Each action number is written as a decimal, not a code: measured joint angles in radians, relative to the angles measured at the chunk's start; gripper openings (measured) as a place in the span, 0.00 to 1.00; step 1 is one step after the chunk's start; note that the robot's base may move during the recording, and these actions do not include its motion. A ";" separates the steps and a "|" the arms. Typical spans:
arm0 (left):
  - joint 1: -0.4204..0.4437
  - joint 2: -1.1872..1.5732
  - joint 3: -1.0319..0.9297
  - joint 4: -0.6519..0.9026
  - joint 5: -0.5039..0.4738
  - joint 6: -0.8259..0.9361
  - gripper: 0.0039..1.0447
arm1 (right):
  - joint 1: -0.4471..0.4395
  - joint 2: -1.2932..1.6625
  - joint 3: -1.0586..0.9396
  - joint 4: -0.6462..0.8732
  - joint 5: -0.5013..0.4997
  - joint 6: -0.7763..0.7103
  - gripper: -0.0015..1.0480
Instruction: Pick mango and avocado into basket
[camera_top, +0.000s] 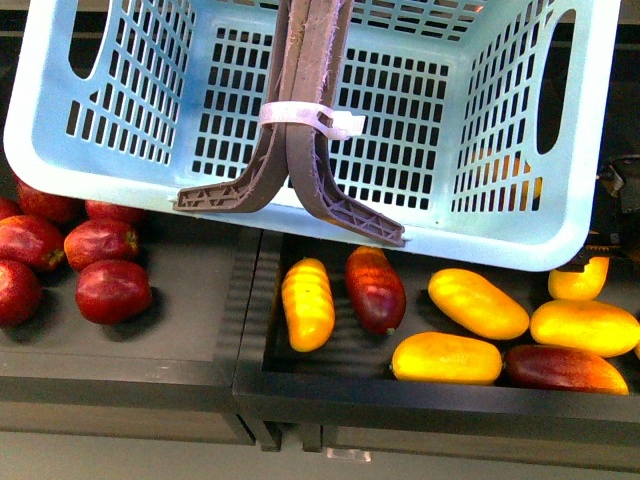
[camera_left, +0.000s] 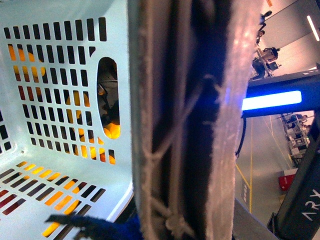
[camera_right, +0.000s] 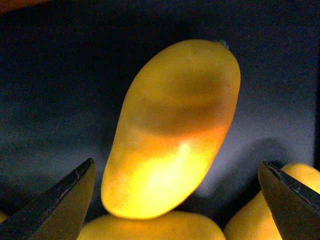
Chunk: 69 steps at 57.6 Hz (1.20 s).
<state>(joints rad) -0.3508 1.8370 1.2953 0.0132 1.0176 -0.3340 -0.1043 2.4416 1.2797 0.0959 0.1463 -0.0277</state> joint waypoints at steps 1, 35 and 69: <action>0.000 0.000 0.000 0.000 0.000 0.000 0.14 | 0.000 0.006 0.008 -0.001 0.002 0.004 0.92; 0.000 0.000 0.000 0.000 0.000 0.000 0.14 | 0.002 0.196 0.225 -0.098 0.026 0.073 0.92; 0.000 0.000 0.000 0.000 -0.001 0.000 0.14 | -0.097 -0.097 -0.018 0.069 -0.012 0.092 0.62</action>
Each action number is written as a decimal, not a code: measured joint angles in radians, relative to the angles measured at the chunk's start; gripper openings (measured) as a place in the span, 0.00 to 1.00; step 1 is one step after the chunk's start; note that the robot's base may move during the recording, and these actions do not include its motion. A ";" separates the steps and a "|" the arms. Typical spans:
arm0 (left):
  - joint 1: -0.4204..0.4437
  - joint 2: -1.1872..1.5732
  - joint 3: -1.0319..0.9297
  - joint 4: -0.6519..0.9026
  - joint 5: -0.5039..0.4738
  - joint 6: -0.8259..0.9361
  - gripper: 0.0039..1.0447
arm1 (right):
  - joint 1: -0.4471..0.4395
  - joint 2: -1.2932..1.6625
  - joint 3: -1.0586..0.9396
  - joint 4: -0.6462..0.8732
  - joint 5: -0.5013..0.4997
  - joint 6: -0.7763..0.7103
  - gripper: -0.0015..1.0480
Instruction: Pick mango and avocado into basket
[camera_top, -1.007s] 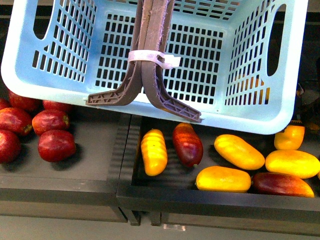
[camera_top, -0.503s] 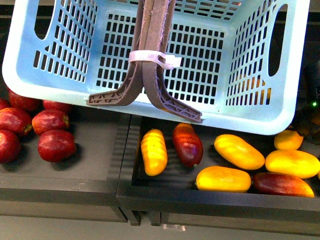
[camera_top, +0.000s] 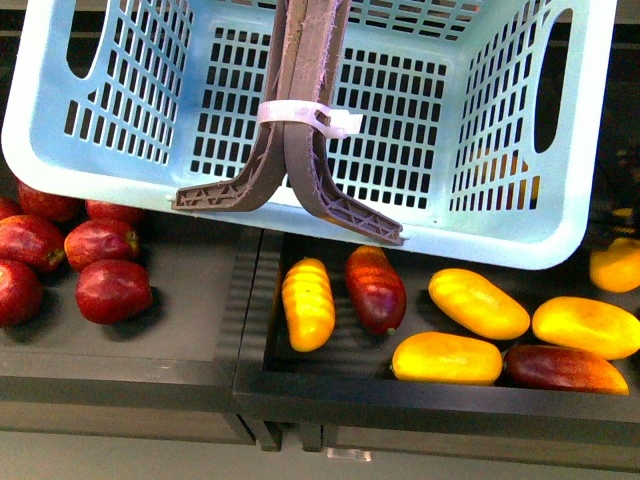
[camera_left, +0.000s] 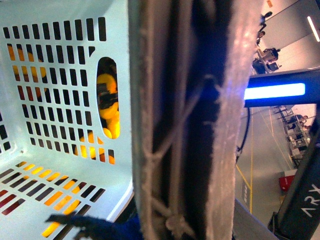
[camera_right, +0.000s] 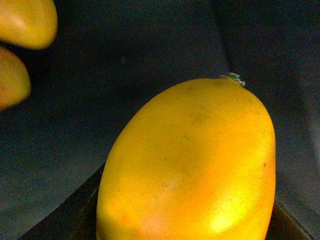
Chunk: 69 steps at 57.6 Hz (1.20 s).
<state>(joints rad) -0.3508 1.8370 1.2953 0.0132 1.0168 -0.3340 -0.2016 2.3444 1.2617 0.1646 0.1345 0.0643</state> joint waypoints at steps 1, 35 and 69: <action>0.000 0.000 0.000 0.000 0.000 0.000 0.14 | -0.004 -0.018 -0.010 0.007 -0.004 0.000 0.62; 0.000 0.000 0.000 0.000 -0.001 0.000 0.14 | 0.084 -0.829 -0.256 0.003 -0.483 0.307 0.62; 0.000 0.000 0.000 0.000 -0.001 0.000 0.14 | 0.403 -0.986 -0.410 -0.030 -0.400 0.320 0.76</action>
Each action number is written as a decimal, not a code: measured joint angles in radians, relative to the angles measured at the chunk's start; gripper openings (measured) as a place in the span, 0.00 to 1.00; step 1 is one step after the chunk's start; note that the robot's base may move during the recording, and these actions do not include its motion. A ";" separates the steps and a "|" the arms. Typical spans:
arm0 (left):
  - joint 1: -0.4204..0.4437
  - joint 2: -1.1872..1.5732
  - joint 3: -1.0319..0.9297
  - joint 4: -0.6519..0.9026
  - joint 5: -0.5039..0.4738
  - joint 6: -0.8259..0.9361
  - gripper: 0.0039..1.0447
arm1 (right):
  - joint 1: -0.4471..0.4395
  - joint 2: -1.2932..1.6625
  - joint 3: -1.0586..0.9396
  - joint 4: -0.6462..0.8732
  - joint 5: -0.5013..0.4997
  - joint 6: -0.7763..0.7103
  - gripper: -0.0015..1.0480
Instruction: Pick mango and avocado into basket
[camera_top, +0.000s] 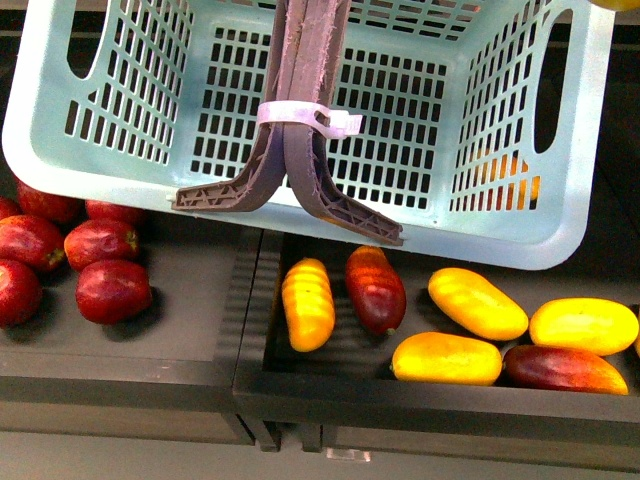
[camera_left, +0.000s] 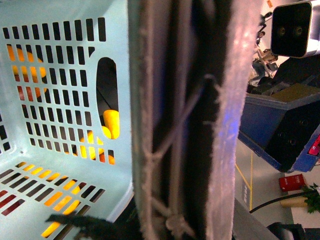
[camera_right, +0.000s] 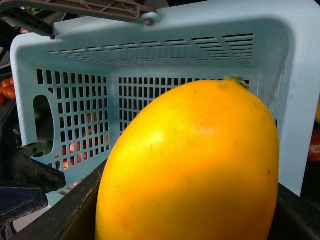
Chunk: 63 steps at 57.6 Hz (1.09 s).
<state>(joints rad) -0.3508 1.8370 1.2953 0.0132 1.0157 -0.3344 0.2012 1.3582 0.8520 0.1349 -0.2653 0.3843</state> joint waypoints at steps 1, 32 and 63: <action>0.000 0.000 0.000 0.000 0.000 0.000 0.14 | 0.000 0.000 0.000 0.001 0.000 0.000 0.78; 0.001 0.000 -0.002 -0.001 -0.012 0.000 0.14 | -0.151 -0.033 -0.018 0.172 0.152 -0.130 0.92; 0.000 0.000 -0.002 -0.001 -0.003 -0.005 0.14 | -0.344 -0.773 -0.583 0.024 0.200 -0.393 0.92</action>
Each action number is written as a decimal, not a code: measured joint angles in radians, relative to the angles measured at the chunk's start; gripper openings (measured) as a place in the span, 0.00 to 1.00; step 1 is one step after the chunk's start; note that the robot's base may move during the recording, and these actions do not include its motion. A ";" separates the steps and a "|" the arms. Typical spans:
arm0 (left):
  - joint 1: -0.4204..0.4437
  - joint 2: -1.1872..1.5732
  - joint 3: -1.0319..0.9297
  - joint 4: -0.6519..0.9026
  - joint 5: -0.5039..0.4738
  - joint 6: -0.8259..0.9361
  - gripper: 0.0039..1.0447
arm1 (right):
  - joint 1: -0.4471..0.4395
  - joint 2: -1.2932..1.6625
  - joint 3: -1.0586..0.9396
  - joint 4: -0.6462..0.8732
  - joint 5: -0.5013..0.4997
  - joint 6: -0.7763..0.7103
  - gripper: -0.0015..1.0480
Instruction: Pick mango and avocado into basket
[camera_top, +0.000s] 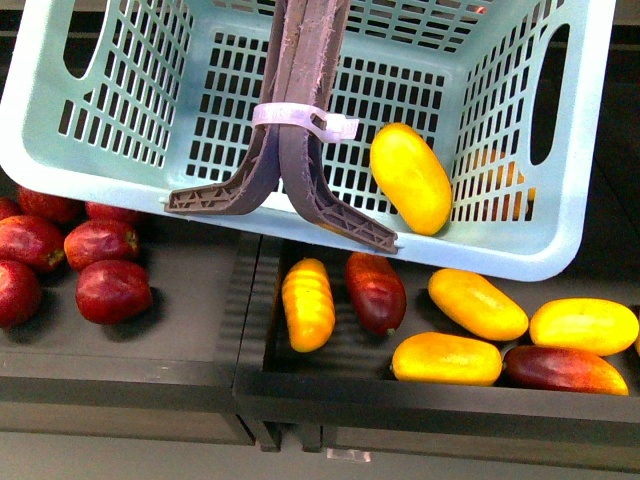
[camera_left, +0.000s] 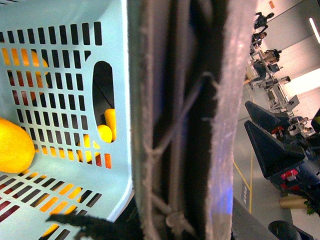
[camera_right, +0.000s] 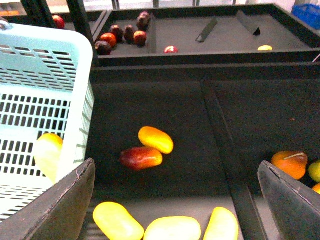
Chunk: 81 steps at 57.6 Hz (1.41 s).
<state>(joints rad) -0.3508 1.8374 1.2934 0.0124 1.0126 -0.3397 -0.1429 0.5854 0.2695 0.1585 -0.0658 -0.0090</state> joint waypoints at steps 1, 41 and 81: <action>0.000 0.000 0.000 0.000 0.000 0.000 0.14 | 0.000 -0.009 -0.004 -0.001 0.002 -0.003 0.92; -0.013 0.000 0.000 0.000 0.013 0.000 0.14 | -0.002 -0.042 -0.008 -0.003 0.010 -0.034 0.92; -0.001 0.000 0.000 0.000 0.006 -0.001 0.13 | -0.002 -0.041 -0.008 -0.003 0.007 -0.035 0.92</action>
<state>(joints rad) -0.3515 1.8374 1.2934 0.0124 1.0187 -0.3408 -0.1444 0.5442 0.2619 0.1555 -0.0589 -0.0437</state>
